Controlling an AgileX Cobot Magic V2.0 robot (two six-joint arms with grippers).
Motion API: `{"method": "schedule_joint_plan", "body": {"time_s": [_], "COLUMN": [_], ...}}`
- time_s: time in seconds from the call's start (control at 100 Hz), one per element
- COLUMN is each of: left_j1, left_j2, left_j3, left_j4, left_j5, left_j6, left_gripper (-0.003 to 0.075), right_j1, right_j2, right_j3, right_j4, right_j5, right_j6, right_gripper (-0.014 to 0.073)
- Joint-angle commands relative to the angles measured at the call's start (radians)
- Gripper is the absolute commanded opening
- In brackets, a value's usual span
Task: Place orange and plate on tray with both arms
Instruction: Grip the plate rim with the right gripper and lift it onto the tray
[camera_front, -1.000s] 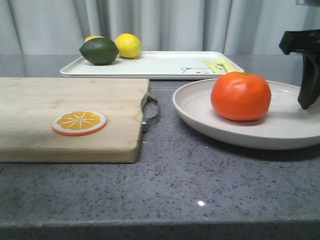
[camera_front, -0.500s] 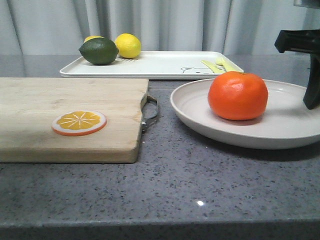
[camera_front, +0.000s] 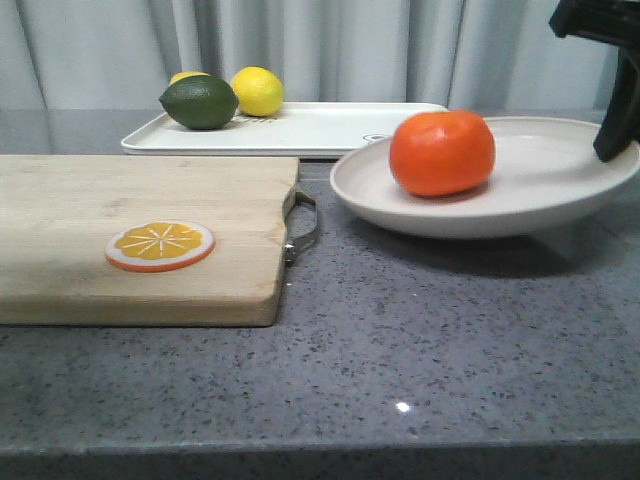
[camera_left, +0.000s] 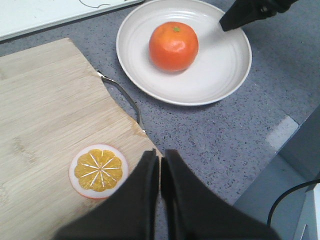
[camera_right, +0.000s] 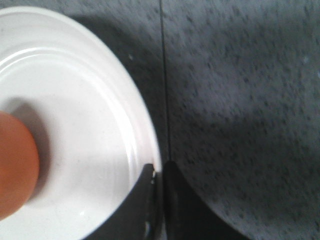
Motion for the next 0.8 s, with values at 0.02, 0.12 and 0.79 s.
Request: {"method": "schedule_joint_plan", "body": {"time_s": [0.02, 0.12, 0.79], "left_j1": [0.002, 0.002, 0.002], "left_j2": [-0.014, -0.014, -0.014], "left_j3": [-0.027, -0.027, -0.027], "left_j4": [-0.025, -0.025, -0.026], "left_j5": [-0.073, -0.073, -0.073], "left_j6": [-0.005, -0.005, -0.005], "left_gripper": [-0.0002, -0.0002, -0.0002], "right_j1": [-0.031, -0.028, 0.014], "right_j2": [0.004, 0.065, 0.599], "right_j3": [-0.087, -0.167, -0.992], "right_j4": [0.154, 0.189, 0.236], "right_j5": [-0.033, -0.021, 0.212], "right_j6": [-0.115, -0.149, -0.129], "right_gripper": [-0.0069, -0.0069, -0.0069]}}
